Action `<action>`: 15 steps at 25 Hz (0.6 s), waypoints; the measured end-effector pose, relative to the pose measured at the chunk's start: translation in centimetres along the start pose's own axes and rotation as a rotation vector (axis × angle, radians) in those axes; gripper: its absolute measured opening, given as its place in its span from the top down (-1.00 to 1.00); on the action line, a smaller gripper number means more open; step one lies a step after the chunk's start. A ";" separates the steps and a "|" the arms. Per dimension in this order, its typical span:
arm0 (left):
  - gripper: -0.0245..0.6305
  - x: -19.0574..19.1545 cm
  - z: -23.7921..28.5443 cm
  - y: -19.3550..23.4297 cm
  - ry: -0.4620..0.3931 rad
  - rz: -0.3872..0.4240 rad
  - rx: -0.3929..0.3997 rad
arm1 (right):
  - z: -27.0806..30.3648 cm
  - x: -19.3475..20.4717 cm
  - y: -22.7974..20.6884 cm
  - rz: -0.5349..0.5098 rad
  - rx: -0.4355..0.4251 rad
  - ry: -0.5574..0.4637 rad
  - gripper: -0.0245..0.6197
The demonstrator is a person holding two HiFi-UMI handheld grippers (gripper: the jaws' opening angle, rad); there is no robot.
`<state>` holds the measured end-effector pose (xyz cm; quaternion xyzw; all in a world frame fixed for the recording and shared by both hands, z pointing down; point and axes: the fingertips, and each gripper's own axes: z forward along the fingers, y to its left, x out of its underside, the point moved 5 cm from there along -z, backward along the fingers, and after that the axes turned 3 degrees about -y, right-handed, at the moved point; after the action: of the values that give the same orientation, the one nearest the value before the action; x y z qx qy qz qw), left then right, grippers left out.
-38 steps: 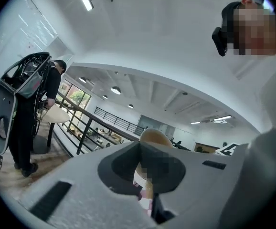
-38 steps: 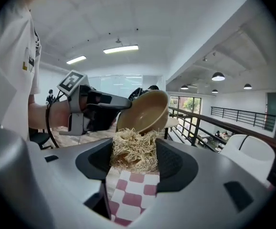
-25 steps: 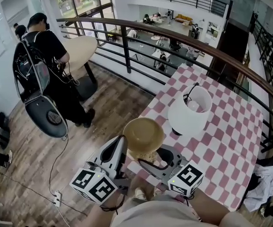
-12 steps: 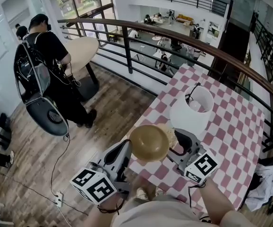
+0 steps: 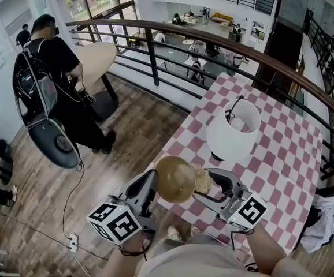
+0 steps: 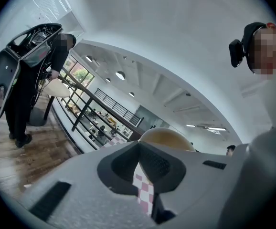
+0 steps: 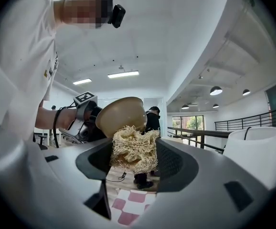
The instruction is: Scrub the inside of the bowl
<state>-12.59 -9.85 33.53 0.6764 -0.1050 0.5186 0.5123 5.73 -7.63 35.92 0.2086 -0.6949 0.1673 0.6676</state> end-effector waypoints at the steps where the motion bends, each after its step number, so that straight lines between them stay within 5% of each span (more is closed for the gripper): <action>1: 0.87 0.2 0.0 0.2 0.006 -0.002 -0.004 | -0.3 0.0 -0.1 -0.001 0.005 -0.003 0.15; 8: 0.88 0.5 -0.2 1.6 0.021 -0.039 -0.004 | -2.5 0.0 -1.9 0.004 0.112 0.013 0.15; 15: 0.88 1.3 -0.3 3.7 0.041 -0.052 -0.066 | -3.7 1.6 -4.6 0.058 0.378 0.152 0.15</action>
<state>-14.69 -10.82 36.71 0.6510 -0.0939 0.5152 0.5495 11.26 -9.77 37.55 0.2968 -0.6046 0.3290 0.6619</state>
